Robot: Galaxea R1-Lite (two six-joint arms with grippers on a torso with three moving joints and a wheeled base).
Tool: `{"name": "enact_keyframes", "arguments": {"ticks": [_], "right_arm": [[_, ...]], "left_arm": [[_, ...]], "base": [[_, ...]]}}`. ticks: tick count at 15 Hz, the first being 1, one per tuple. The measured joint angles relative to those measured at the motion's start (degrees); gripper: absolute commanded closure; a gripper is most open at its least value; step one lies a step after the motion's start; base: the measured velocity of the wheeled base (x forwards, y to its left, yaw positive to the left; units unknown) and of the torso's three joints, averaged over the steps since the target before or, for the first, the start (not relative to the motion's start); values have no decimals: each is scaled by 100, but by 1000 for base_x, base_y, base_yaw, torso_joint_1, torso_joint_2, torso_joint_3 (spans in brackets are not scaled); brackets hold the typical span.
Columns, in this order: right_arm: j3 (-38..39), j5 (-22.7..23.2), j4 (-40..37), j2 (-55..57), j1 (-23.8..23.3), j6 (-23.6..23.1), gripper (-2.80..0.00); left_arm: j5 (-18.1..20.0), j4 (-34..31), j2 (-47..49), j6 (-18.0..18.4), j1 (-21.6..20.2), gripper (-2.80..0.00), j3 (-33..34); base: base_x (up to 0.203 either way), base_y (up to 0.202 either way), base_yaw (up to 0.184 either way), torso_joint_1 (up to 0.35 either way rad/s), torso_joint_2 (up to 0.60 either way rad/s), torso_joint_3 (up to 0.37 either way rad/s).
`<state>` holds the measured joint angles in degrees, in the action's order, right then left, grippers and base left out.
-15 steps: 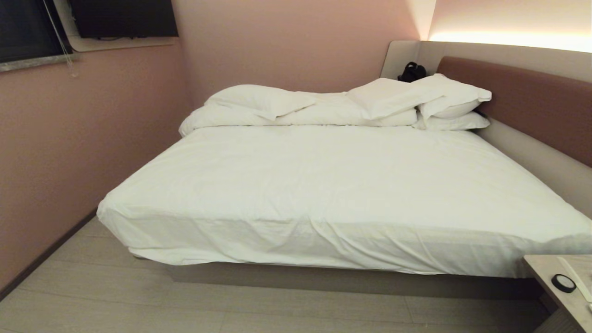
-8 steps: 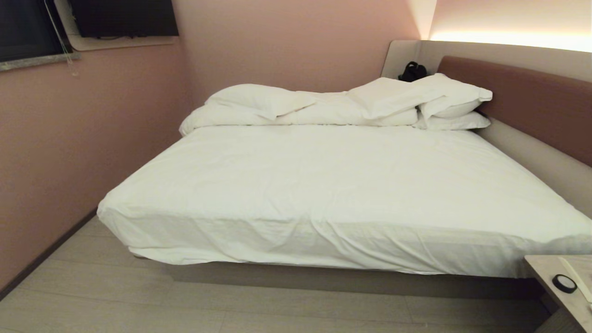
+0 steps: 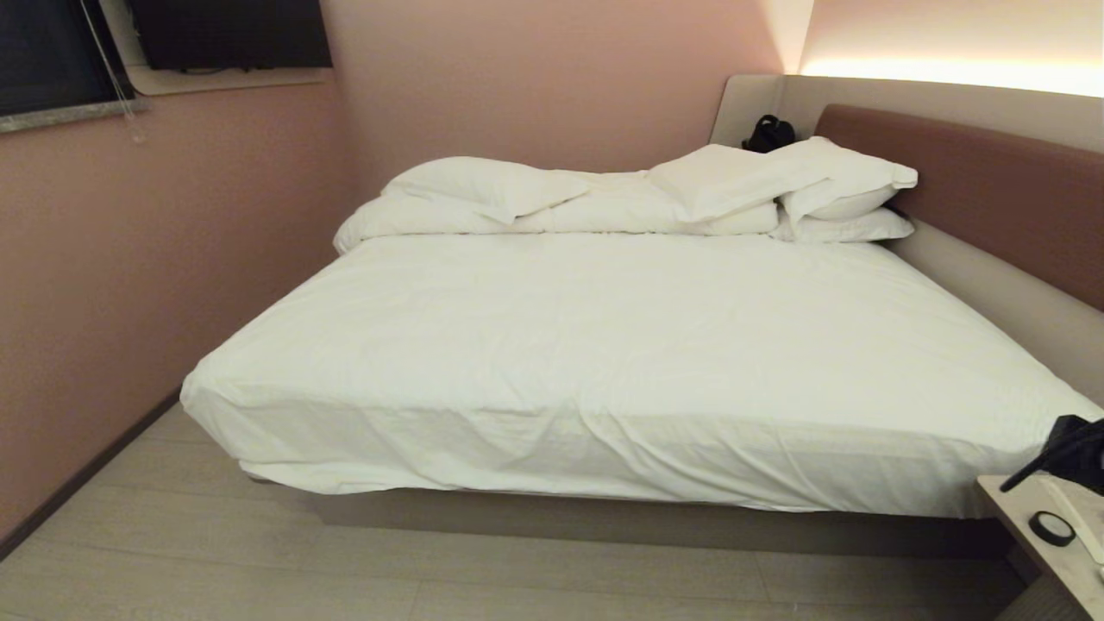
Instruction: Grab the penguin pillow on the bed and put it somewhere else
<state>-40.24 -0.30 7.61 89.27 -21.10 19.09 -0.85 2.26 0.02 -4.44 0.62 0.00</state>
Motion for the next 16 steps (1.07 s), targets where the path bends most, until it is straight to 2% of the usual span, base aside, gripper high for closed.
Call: {"name": "enact_keyframes", "arguments": {"ticks": [4,8,11,16], "right_arm": [[41,20,-509,-646,926,464,0],[152,245,-1070,-1865,1593,518,0],[174,670,-1570,-2835,1788,478,0],[183,1476,-2477,-4198,1844,190,0]], "left_arm": [[0,0,0,1,0,0,0],[-3,0,0,1,0,0,0],[0,0,0,0,0,0,0],[-1,0,0,1,0,0,0]], "base": [[0,0,0,0,0,0],[0,0,0,0,0,0],[0,0,0,0,0,0],[0,0,0,0,0,0]]}}
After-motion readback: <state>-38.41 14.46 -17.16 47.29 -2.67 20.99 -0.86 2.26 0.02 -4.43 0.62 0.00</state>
